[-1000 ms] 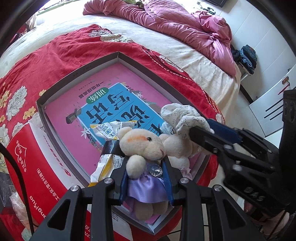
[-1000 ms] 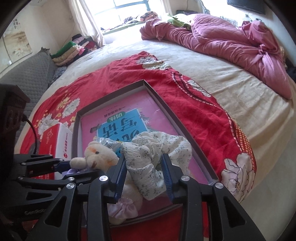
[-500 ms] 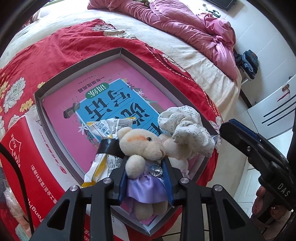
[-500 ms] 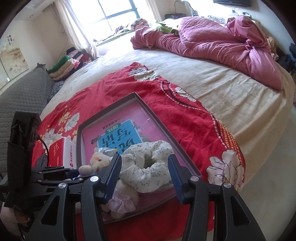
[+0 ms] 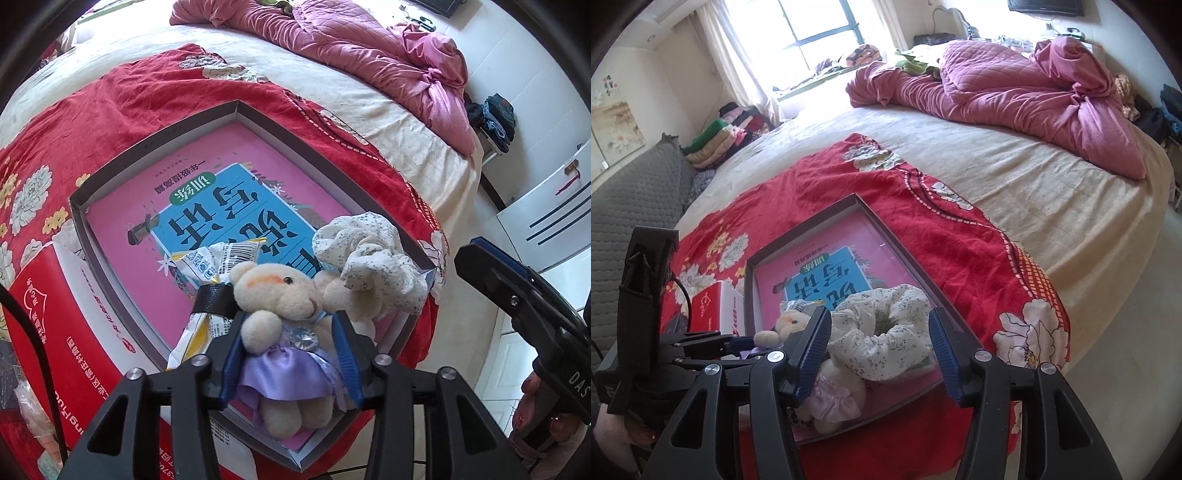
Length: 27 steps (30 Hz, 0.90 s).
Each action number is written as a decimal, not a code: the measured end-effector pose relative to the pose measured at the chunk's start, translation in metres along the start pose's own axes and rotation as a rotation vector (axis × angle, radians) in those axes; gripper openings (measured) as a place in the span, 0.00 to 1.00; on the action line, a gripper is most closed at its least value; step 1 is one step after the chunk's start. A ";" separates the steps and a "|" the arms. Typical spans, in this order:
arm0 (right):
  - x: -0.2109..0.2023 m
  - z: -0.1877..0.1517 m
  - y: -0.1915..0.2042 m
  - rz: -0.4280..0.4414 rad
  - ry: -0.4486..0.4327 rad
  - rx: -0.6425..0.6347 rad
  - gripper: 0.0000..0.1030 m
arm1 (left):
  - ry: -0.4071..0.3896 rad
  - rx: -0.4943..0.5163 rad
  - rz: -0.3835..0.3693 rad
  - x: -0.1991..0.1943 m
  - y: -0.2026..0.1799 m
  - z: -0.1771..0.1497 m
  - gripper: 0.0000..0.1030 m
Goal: Organize soft objects
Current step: 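Lower both items into the pink tray and open both tools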
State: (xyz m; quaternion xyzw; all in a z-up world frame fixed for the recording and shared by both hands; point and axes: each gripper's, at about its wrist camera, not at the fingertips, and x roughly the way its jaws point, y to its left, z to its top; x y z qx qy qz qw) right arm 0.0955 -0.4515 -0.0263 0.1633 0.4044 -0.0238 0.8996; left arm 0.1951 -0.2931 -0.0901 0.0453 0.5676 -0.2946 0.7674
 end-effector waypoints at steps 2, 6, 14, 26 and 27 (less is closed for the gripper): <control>0.000 0.000 0.000 -0.001 0.002 0.000 0.55 | 0.001 0.006 0.005 -0.001 -0.001 -0.001 0.46; -0.002 0.000 0.002 -0.010 0.001 -0.010 0.55 | -0.013 0.015 0.012 -0.007 -0.003 -0.003 0.56; -0.012 0.000 0.010 -0.015 -0.012 -0.016 0.59 | -0.052 0.019 0.011 -0.028 -0.003 -0.007 0.68; -0.031 0.002 0.030 -0.031 -0.036 -0.057 0.68 | -0.118 0.010 0.043 -0.067 0.001 -0.017 0.76; -0.032 0.002 0.032 -0.034 -0.039 -0.062 0.69 | -0.123 0.010 0.050 -0.070 0.001 -0.018 0.76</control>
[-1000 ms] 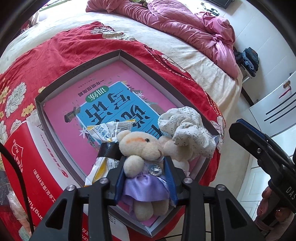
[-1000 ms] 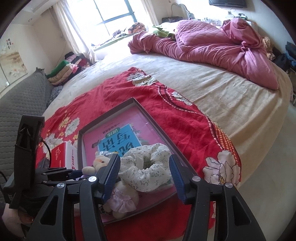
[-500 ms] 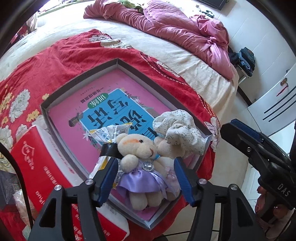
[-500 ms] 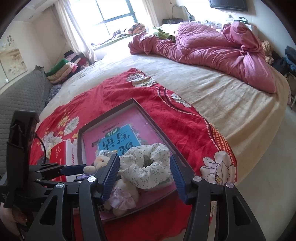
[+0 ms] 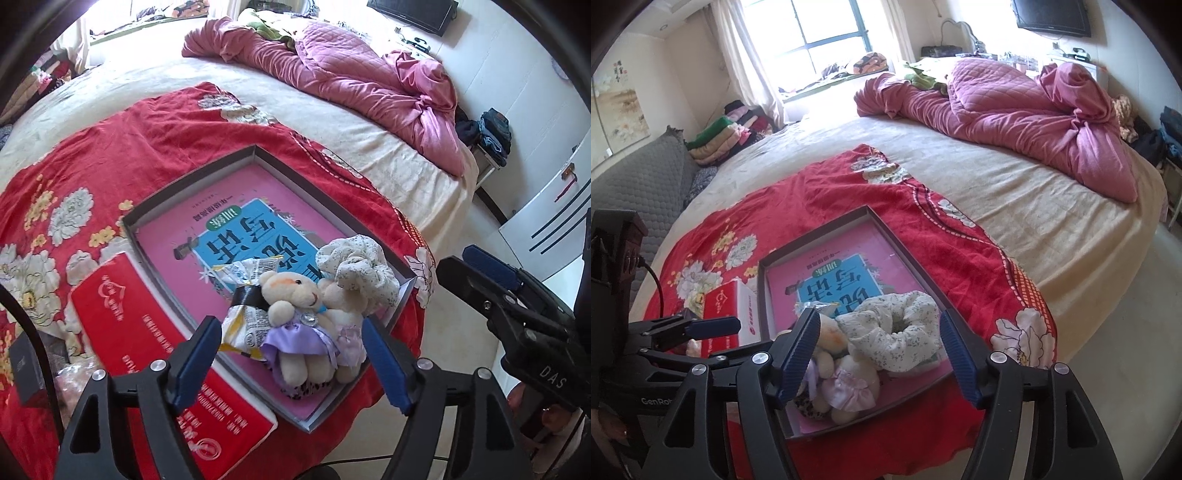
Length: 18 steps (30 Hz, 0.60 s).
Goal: Organize soft objects
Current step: 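Lower both items into the pink tray and open both tools, then move both open tools back over the remaining pile of items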
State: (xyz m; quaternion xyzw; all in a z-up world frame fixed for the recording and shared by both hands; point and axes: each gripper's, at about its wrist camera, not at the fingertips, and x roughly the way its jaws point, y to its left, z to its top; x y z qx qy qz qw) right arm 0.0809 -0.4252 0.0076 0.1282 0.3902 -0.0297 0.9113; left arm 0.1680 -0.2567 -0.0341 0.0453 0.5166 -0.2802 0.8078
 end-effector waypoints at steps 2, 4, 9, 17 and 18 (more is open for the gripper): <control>-0.004 0.001 0.003 -0.005 -0.005 -0.006 0.71 | -0.002 0.004 0.015 -0.005 0.001 -0.002 0.84; -0.007 0.001 0.007 -0.007 -0.009 -0.011 0.71 | -0.009 0.002 0.020 -0.010 0.002 -0.004 0.85; -0.016 0.002 0.015 -0.024 -0.021 -0.043 0.72 | -0.014 -0.009 0.042 -0.022 0.006 -0.008 0.86; -0.033 0.005 0.029 -0.040 -0.051 -0.082 0.73 | -0.035 -0.016 0.089 -0.045 0.012 -0.017 0.86; -0.035 0.005 0.031 -0.041 -0.054 -0.089 0.73 | -0.039 -0.017 0.091 -0.048 0.013 -0.019 0.86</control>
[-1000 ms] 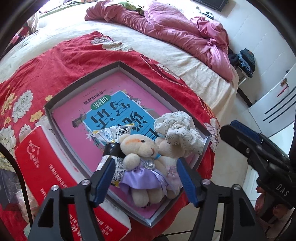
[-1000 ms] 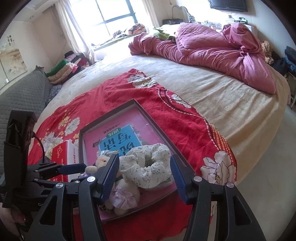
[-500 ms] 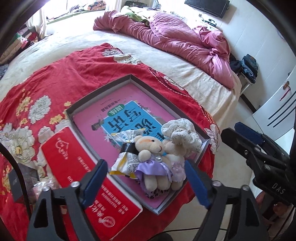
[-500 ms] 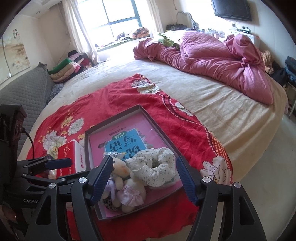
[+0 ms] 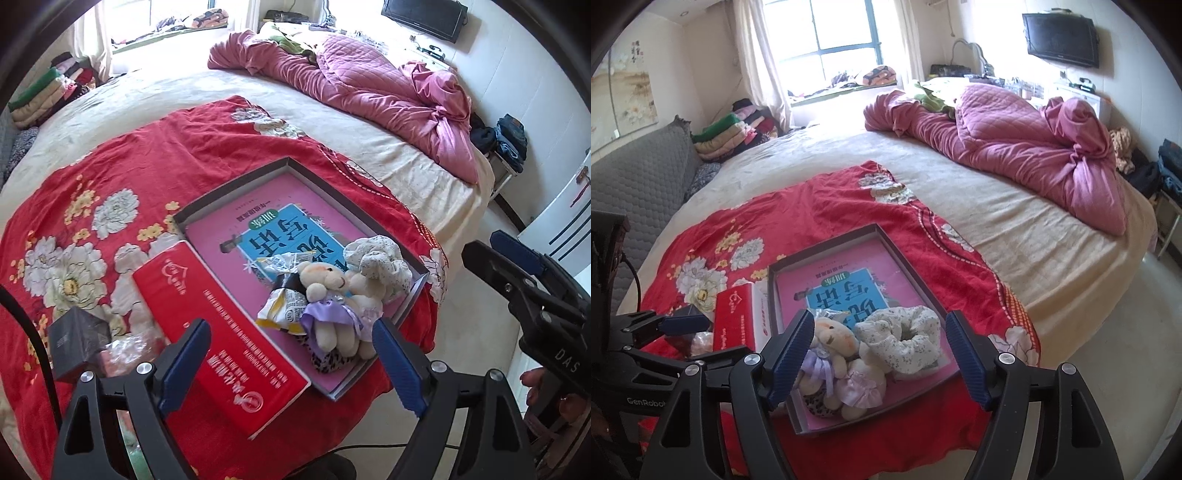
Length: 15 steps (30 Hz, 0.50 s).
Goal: Organize soft objects
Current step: 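Move both open tools back over the remaining pile of items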
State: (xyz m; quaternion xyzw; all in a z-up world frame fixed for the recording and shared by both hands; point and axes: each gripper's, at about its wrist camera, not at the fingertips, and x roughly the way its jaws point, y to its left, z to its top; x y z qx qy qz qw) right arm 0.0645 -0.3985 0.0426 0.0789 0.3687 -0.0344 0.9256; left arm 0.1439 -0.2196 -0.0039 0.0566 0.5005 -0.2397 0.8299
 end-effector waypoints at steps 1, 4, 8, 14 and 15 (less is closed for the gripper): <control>-0.003 0.001 0.003 -0.003 -0.004 -0.007 0.73 | -0.004 -0.002 0.002 -0.003 0.001 -0.002 0.86; -0.009 0.003 0.010 -0.002 -0.016 -0.020 0.73 | -0.019 -0.005 0.012 -0.014 0.004 -0.006 0.86; -0.020 0.005 0.022 0.007 -0.032 -0.040 0.73 | -0.034 -0.010 0.029 -0.028 0.009 -0.012 0.86; -0.035 0.007 0.043 0.017 -0.054 -0.074 0.73 | -0.065 -0.030 0.047 -0.051 0.020 -0.020 0.86; -0.038 0.007 0.047 0.019 -0.060 -0.079 0.73 | -0.067 -0.033 0.052 -0.053 0.021 -0.021 0.86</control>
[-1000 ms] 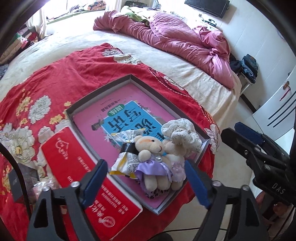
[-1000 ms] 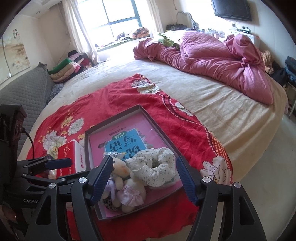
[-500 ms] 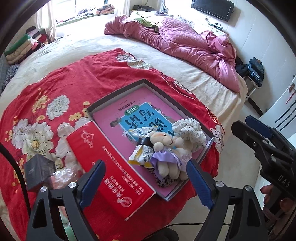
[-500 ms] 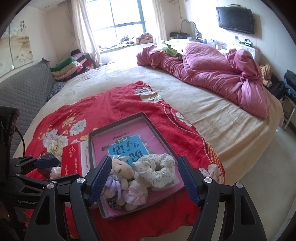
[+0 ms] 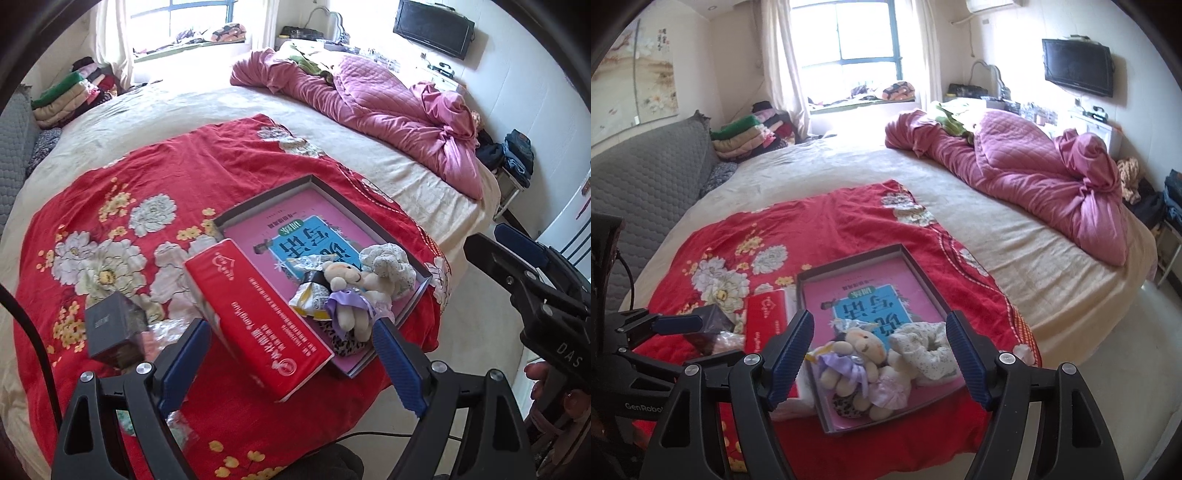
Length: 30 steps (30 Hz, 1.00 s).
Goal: Organize soft objects
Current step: 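Move both open tools back over the remaining pile of items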
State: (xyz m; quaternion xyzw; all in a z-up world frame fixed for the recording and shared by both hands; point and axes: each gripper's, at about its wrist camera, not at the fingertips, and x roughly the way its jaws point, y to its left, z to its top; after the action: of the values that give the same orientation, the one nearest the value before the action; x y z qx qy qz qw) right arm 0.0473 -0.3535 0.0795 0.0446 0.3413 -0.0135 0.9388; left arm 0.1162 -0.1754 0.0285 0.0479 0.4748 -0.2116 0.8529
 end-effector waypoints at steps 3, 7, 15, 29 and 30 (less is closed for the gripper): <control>-0.007 0.001 0.009 0.010 -0.012 -0.016 0.73 | -0.018 -0.008 0.000 -0.011 0.005 -0.004 0.86; -0.015 0.002 0.025 0.020 -0.022 -0.045 0.73 | -0.035 -0.020 0.016 -0.024 0.014 -0.009 0.86; -0.028 0.003 0.053 0.035 -0.039 -0.082 0.73 | -0.058 -0.034 0.054 -0.046 0.030 -0.020 0.87; -0.038 -0.008 0.101 0.070 -0.032 -0.166 0.73 | -0.067 -0.100 0.087 -0.069 0.067 -0.048 0.87; -0.038 -0.008 0.104 0.073 -0.031 -0.170 0.73 | -0.068 -0.106 0.093 -0.070 0.069 -0.050 0.87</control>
State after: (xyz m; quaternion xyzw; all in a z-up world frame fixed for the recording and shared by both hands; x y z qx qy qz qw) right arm 0.0187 -0.2492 0.1055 -0.0229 0.3246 0.0489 0.9443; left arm 0.0729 -0.0765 0.0508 0.0173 0.4536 -0.1479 0.8787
